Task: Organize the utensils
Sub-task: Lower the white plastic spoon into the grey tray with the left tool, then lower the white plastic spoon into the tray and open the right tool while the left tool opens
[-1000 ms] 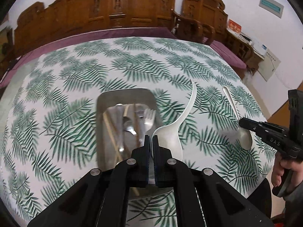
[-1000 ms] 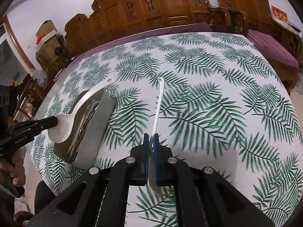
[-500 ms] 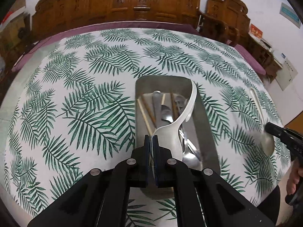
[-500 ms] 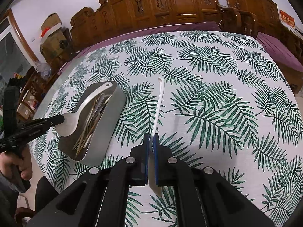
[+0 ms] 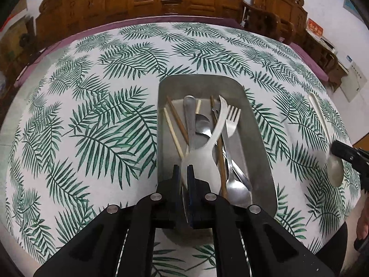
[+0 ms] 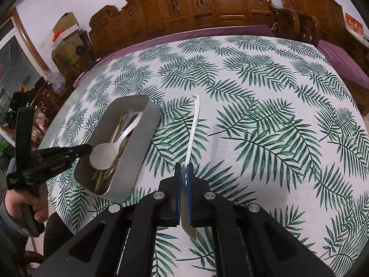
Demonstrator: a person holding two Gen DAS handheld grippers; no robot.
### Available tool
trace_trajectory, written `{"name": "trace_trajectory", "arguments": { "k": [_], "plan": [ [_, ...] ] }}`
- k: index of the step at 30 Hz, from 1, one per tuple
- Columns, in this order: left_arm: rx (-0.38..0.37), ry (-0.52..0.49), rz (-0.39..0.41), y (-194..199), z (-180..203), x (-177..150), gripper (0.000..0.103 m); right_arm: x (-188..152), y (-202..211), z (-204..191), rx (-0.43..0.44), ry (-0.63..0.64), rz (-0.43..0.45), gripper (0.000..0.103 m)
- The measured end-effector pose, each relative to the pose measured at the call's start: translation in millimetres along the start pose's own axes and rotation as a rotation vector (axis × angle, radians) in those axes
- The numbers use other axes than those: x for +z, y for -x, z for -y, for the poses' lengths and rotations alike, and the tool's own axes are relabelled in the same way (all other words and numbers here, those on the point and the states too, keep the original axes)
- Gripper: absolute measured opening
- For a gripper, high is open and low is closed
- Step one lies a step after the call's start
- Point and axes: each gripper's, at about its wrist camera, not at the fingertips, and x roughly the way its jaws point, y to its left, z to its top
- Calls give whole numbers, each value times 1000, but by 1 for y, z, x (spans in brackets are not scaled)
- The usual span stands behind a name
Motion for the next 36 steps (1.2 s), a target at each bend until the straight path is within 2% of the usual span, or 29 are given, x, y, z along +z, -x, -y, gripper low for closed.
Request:
{"name": "trace_trajectory", "arguments": {
  "k": [12, 18, 20, 23, 25, 29, 36],
  "plan": [
    [-32, -1, 66, 35, -13, -11, 8, 20, -6, -52, 63, 79, 9, 6],
    [-38, -4, 100, 51, -23, -11, 26, 33, -22, -82, 99, 107, -5, 6],
    [-38, -5, 112, 55, -27, -12, 45, 36, -28, -90, 109, 113, -12, 6],
    [-36, -6, 123, 61, -34, -14, 51, 41, -41, -104, 127, 117, -27, 6],
    [-35, 2, 132, 64, -40, -15, 65, 43, -50, -112, 143, 111, -41, 6],
    [-27, 25, 138, 67, -53, -19, 72, 46, -70, -124, 167, 92, -72, 6],
    [-17, 51, 141, 68, -69, -25, 74, 49, -100, -133, 206, 29, -139, 6]
  ]
}}
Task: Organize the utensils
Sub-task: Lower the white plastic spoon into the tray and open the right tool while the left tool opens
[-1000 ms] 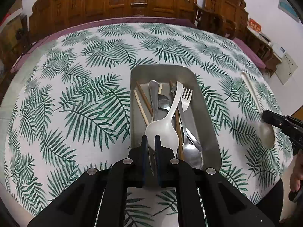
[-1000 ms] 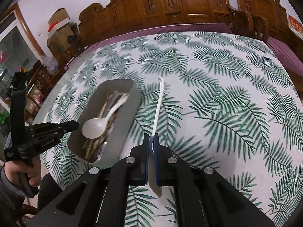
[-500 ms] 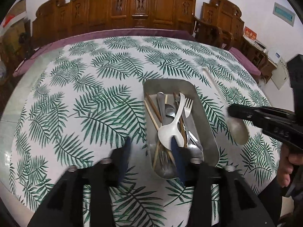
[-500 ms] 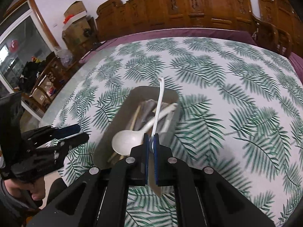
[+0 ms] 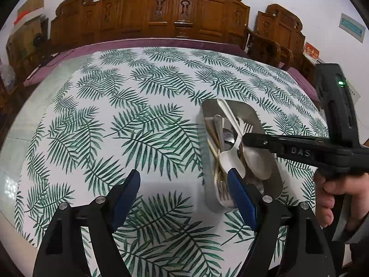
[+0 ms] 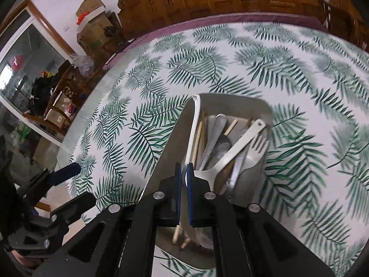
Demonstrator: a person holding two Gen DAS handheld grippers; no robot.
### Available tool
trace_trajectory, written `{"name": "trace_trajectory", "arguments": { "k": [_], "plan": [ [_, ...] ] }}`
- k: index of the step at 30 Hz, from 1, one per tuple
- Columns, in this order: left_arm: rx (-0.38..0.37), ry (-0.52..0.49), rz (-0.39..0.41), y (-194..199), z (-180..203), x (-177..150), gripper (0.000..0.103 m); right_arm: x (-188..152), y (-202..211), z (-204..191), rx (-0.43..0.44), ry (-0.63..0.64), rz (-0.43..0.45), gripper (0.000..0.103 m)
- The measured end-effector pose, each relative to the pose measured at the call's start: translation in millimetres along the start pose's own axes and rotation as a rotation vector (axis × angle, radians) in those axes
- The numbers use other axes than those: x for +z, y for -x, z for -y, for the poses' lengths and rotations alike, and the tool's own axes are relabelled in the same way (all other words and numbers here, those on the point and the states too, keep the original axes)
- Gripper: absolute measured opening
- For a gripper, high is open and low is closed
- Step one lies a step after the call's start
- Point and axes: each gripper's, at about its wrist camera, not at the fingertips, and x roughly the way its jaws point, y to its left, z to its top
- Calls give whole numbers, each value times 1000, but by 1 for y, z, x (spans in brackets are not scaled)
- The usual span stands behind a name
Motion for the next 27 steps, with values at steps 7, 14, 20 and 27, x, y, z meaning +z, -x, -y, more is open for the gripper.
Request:
{"name": "trace_trajectory", "arguments": {
  "k": [7, 14, 20, 27],
  "plan": [
    [9, 9, 12, 7, -6, -1, 74, 3, -15, -3, -7, -13, -26, 9],
    [10, 2, 35, 17, -2, 0, 74, 0, 2, -6, -33, 37, 9, 9],
    [5, -8, 70, 34, 10, 2, 76, -13, 42, -9, -76, 105, 84, 9],
    [0, -33, 120, 57, 32, 0, 90, -44, 107, -5, -148, 148, 200, 32]
  ]
}}
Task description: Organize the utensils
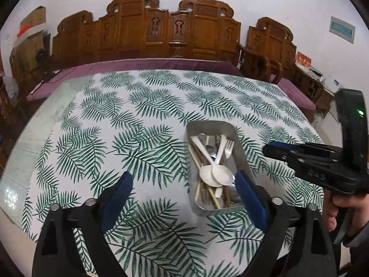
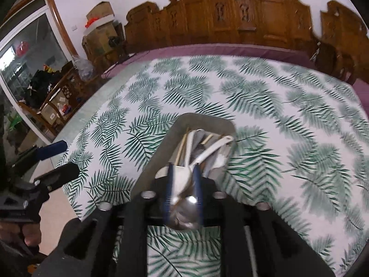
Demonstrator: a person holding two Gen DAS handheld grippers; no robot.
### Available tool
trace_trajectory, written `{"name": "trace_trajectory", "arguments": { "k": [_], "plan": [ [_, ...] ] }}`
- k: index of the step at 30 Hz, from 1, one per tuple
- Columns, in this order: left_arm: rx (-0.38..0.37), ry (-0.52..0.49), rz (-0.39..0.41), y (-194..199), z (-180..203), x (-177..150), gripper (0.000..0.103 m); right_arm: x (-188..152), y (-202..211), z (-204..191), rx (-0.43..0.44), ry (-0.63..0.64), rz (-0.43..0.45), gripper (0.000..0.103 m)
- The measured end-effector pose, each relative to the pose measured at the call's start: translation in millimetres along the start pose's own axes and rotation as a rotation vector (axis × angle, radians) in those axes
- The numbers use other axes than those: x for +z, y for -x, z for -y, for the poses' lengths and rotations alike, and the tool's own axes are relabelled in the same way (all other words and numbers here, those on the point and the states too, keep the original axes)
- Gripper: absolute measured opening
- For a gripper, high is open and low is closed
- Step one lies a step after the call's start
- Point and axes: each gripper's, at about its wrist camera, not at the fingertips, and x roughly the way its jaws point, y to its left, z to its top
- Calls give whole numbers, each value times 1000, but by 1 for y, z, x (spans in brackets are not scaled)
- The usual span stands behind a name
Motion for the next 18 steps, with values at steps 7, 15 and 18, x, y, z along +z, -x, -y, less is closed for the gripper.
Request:
{"name": "trace_trajectory", "arguments": {
  "k": [7, 15, 18],
  "plan": [
    [-32, -39, 38, 26, 36, -10, 95, -31, 60, 19, -87, -18, 93, 74],
    [-32, -88, 91, 66, 78, -26, 95, -66, 124, 25, -165, -34, 183, 100],
    [-26, -98, 109, 83, 88, -32, 95, -75, 147, 21, -189, -34, 219, 100]
  ]
}}
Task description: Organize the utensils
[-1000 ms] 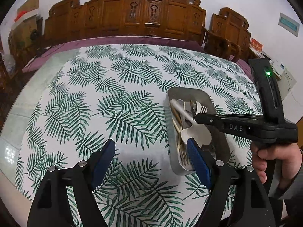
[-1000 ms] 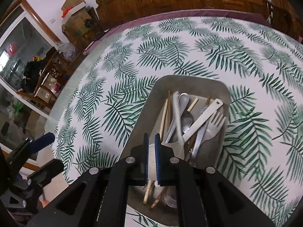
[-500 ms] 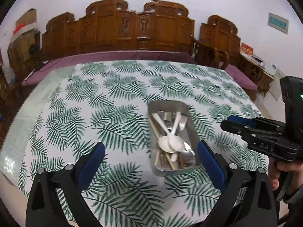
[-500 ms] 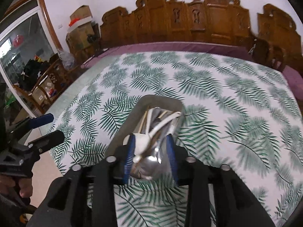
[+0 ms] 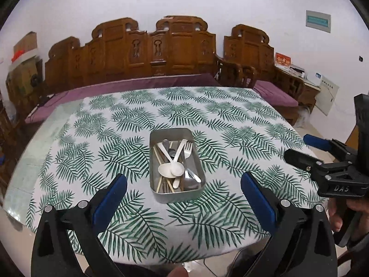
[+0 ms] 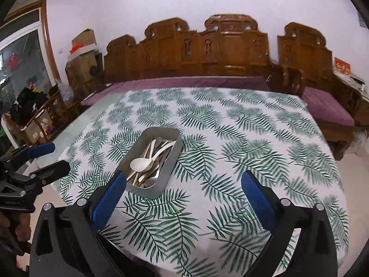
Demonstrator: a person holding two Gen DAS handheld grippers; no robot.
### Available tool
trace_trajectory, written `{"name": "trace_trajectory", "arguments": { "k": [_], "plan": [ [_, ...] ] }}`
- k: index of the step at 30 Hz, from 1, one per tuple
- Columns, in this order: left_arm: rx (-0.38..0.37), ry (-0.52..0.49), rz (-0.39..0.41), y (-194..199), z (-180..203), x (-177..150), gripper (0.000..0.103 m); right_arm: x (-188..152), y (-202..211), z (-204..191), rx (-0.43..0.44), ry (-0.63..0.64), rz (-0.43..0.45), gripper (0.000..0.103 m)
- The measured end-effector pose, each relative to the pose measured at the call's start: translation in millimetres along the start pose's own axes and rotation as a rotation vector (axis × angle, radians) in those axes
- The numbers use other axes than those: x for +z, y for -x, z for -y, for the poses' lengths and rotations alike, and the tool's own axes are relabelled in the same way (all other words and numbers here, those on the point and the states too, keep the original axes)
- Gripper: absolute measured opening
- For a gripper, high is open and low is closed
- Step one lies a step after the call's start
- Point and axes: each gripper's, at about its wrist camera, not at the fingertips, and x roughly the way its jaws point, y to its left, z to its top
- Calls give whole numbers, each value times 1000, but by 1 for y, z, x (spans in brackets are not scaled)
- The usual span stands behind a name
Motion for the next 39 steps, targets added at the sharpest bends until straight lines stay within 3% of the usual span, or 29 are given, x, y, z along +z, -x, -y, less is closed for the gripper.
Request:
{"name": "trace_trajectory", "arguments": {
  "k": [6, 12, 24, 39],
  "plan": [
    [-4, 1, 31, 33, 12, -8, 95, -10, 52, -2, -33, 12, 82, 100],
    [-18, -16, 128, 84, 28, 3, 95, -6, 101, -10, -54, 30, 175, 100],
    [-51, -54, 244, 138, 50, 21, 95, 10, 176, -21, -16, 39, 324, 100],
    [-74, -54, 273, 147, 57, 19, 95, 13, 184, -24, -13, 41, 335, 100]
  ]
}}
